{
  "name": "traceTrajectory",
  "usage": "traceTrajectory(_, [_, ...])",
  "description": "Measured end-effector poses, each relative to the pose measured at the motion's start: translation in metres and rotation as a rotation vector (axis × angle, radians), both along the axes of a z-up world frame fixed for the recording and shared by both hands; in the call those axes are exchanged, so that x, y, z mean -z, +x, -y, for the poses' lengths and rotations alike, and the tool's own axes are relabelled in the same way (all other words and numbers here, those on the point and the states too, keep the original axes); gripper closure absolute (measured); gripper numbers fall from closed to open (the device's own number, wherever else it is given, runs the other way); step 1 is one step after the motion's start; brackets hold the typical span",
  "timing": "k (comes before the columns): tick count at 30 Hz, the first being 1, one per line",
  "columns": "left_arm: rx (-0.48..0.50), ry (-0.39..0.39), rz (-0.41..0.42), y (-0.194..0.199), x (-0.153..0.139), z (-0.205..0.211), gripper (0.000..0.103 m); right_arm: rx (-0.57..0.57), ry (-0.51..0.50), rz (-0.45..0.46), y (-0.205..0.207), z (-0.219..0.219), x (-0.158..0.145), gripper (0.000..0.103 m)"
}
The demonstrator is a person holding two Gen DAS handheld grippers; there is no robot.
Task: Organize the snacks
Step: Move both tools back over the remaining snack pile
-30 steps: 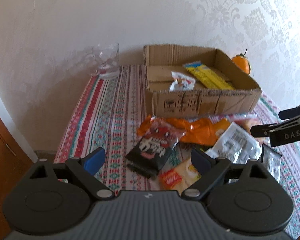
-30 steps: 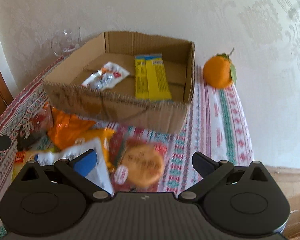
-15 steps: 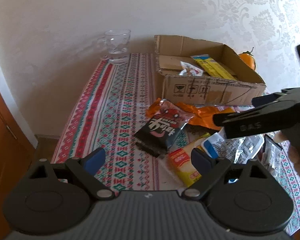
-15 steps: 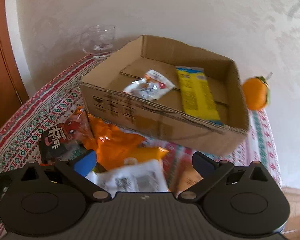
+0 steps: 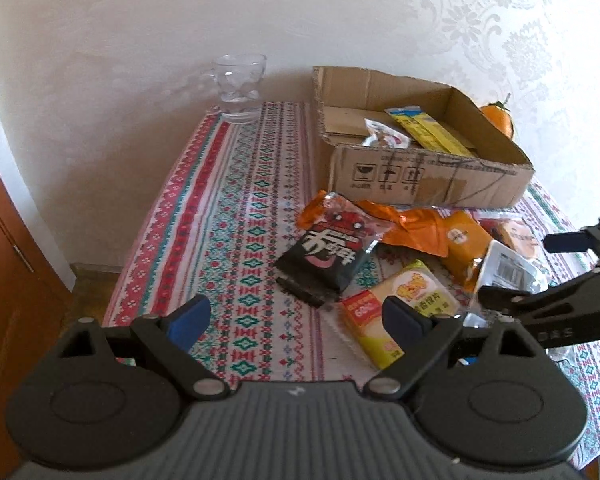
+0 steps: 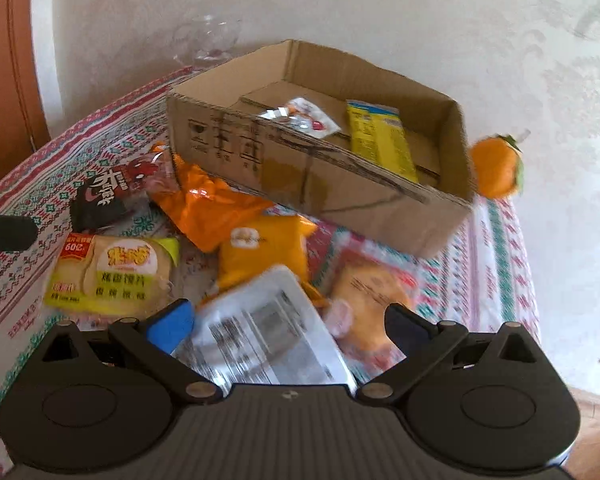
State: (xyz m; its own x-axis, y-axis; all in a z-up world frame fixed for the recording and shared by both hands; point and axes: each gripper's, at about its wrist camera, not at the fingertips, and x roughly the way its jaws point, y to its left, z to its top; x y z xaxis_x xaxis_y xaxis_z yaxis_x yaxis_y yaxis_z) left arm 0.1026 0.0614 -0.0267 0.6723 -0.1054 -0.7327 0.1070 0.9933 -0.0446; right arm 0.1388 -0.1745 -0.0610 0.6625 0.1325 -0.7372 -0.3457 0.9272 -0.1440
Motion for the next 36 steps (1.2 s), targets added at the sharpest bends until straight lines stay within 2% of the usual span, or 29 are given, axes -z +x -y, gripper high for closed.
traceTrajectory(14, [0.093,0.03,0.006,-0.008,-0.003,0.034,0.01,0.161,0.163,-0.017,-0.029,0.05,0.001,0.0])
traceTrajectory(20, [0.115,0.037,-0.006,-0.012,0.0,0.049,0.01,0.164,0.151,-0.057,-0.031,0.052,0.017,0.0])
traceTrajectory(25, [0.135,0.043,-0.009,-0.016,0.0,0.059,0.01,0.152,0.09,-0.053,-0.041,0.059,0.025,0.0])
traceTrajectory(36, [0.22,0.059,-0.039,-0.024,0.012,0.096,0.01,0.131,0.116,-0.057,-0.048,0.095,0.029,0.0])
